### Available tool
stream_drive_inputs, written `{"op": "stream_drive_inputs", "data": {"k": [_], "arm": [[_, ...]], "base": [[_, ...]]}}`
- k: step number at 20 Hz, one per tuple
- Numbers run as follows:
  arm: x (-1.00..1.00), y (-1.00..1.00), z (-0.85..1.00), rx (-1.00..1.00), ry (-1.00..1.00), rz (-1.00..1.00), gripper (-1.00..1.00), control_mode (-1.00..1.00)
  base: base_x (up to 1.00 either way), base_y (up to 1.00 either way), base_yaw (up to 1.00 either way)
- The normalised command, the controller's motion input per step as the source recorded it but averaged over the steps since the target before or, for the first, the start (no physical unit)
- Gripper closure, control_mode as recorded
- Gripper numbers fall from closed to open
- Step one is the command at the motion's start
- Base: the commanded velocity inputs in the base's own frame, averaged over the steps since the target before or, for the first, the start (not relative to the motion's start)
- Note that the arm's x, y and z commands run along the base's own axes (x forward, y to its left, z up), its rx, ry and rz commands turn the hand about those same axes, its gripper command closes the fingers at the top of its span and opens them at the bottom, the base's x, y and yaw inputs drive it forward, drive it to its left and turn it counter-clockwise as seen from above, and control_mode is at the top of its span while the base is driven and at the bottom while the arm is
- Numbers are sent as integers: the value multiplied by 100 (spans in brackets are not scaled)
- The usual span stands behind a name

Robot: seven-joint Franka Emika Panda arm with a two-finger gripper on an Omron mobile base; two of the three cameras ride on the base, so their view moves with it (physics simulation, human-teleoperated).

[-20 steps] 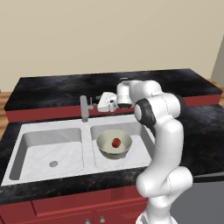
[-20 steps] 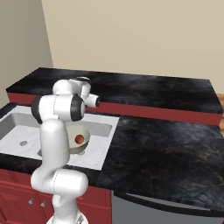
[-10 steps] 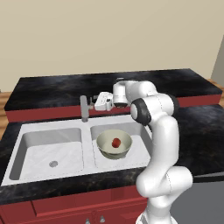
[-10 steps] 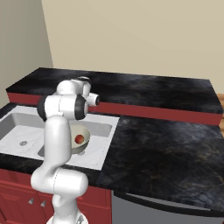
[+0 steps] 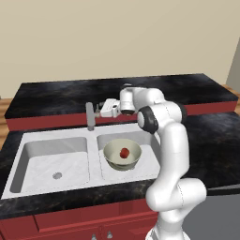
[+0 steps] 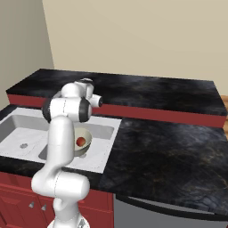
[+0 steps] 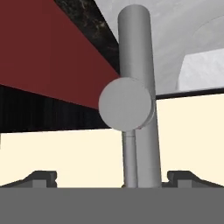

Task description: Pick the apple from the cabinet and place it in the bowl. Then pick the bowl and place it in the sink. Then turn on the sink facuet.

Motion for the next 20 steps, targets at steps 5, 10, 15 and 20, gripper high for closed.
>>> {"op": "stream_drive_inputs", "data": {"k": [5,10,15,20], "arm": [[18,5,-22,0,4,0,-100,-100],[18,5,-9,0,2,0,-100,-100],[12,12,-5,0,1,0,-100,-100],[5,6,-5,0,1,0,100,-100]], "base": [[0,0,0],[0,0,0],[0,0,0],[0,0,0]]}}
